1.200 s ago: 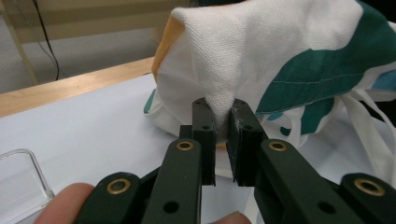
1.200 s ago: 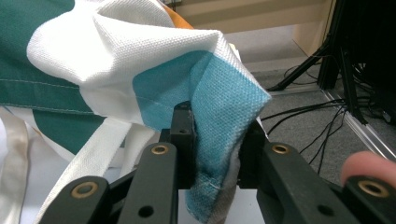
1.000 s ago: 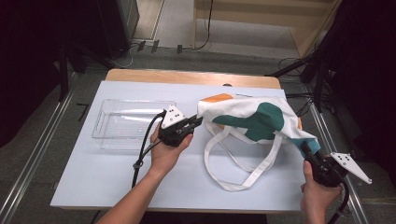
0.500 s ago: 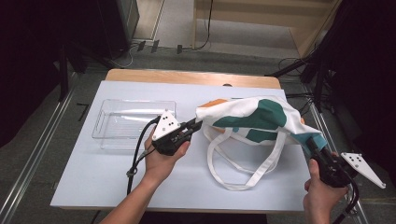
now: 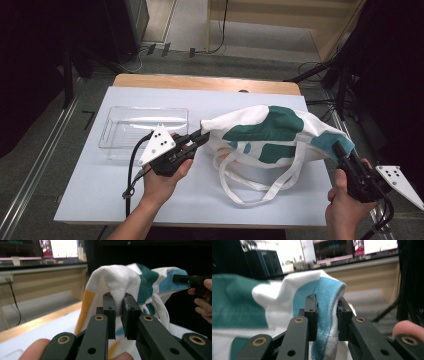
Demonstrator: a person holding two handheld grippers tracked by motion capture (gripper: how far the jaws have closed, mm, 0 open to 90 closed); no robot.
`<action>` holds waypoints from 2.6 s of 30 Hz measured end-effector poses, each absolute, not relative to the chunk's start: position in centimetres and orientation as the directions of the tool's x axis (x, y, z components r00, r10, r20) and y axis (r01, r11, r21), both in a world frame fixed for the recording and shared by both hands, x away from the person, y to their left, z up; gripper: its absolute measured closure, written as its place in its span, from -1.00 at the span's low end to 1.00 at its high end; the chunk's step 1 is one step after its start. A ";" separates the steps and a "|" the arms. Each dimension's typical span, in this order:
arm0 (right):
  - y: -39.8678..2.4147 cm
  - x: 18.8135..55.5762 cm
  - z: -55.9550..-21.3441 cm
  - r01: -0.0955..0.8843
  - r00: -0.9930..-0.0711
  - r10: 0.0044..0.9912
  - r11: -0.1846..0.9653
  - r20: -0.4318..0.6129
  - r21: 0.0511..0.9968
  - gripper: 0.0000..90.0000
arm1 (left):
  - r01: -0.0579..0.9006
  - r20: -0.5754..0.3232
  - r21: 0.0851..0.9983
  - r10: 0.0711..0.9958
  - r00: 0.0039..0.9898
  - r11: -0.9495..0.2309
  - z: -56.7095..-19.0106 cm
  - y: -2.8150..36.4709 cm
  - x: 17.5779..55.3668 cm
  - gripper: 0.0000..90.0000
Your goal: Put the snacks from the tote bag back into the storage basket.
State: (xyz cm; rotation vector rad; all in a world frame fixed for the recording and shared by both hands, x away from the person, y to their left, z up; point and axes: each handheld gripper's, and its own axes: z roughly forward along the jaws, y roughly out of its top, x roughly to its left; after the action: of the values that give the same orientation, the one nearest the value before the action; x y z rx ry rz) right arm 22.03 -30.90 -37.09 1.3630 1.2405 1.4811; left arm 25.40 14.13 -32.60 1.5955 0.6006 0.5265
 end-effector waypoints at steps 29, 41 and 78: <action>-31.3 23.5 -41.7 0.264 -0.151 0.958 -0.198 0.243 0.944 -0.34 | 0.349 -0.143 0.933 0.801 0.582 -0.087 -38.0 15.7 29.2 0.05; -29.0 21.7 -44.9 0.400 -0.183 0.944 -0.183 0.274 0.898 0.28 | 0.334 -0.101 0.934 0.806 0.584 -0.124 -39.8 14.4 25.2 0.12; -28.1 23.1 -47.4 0.552 -0.167 0.981 0.012 0.096 0.834 0.99 | 0.386 -0.184 0.909 0.681 0.709 -0.157 -40.1 13.2 26.3 1.00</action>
State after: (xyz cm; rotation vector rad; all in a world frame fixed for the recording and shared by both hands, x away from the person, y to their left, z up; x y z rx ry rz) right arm 23.14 -28.10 -47.42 1.5707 1.7644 1.0507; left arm 26.29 13.19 -40.10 1.7768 0.8460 0.3221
